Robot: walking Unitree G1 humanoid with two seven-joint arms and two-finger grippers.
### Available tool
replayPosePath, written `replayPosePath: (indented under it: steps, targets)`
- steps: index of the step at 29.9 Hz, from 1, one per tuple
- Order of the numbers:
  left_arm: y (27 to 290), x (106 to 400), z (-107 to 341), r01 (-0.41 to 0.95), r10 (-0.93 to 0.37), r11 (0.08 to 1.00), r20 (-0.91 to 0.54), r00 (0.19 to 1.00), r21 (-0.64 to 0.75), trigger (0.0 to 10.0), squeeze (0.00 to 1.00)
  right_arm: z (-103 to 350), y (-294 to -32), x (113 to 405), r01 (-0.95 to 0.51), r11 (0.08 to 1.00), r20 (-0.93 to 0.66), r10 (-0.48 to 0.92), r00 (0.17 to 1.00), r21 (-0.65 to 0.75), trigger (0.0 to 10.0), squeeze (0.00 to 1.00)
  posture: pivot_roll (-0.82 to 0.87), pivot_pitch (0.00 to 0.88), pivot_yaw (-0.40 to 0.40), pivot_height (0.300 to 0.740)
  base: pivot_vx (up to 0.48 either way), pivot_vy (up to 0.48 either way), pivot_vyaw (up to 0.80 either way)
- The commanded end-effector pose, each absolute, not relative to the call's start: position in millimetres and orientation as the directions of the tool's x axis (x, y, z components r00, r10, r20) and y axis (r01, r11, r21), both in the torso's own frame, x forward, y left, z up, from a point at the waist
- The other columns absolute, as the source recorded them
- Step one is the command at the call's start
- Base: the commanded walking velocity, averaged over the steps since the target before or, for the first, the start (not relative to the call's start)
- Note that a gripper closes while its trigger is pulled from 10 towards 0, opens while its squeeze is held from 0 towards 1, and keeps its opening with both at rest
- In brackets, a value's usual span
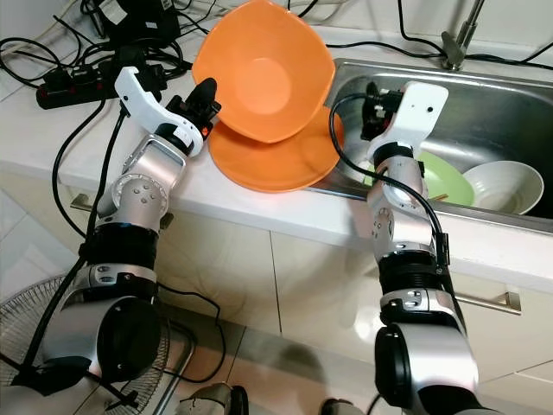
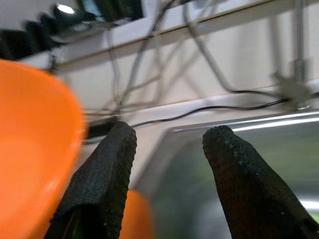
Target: Kitchen organization
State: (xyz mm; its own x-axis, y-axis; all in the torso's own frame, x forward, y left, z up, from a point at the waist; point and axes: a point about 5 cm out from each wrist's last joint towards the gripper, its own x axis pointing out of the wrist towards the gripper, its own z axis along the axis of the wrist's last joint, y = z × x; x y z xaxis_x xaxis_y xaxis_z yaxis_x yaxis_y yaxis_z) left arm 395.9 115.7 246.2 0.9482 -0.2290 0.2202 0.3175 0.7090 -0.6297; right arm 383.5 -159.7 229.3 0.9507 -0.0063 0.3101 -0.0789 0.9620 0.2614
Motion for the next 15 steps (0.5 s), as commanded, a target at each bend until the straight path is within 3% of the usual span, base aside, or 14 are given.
replayPosePath:
  steps: [1,15]
  targets:
    - [113,392,262,0.368,-0.23,0.729,0.3,0.926,-0.577,10.0,0.0,244,-153,382,-0.173,0.925,0.34,0.051,0.939,0.338,10.0,0.0,0.08,0.043,0.067,0.74,0.0,0.0,0.0]
    - [104,387,267,0.417,-0.266,0.725,0.335,0.904,-0.548,10.0,0.0,242,-138,373,-0.339,0.839,0.325,0.208,0.923,0.426,10.0,0.0,0.08,0.031,0.07,0.74,0.0,0.0,0.0]
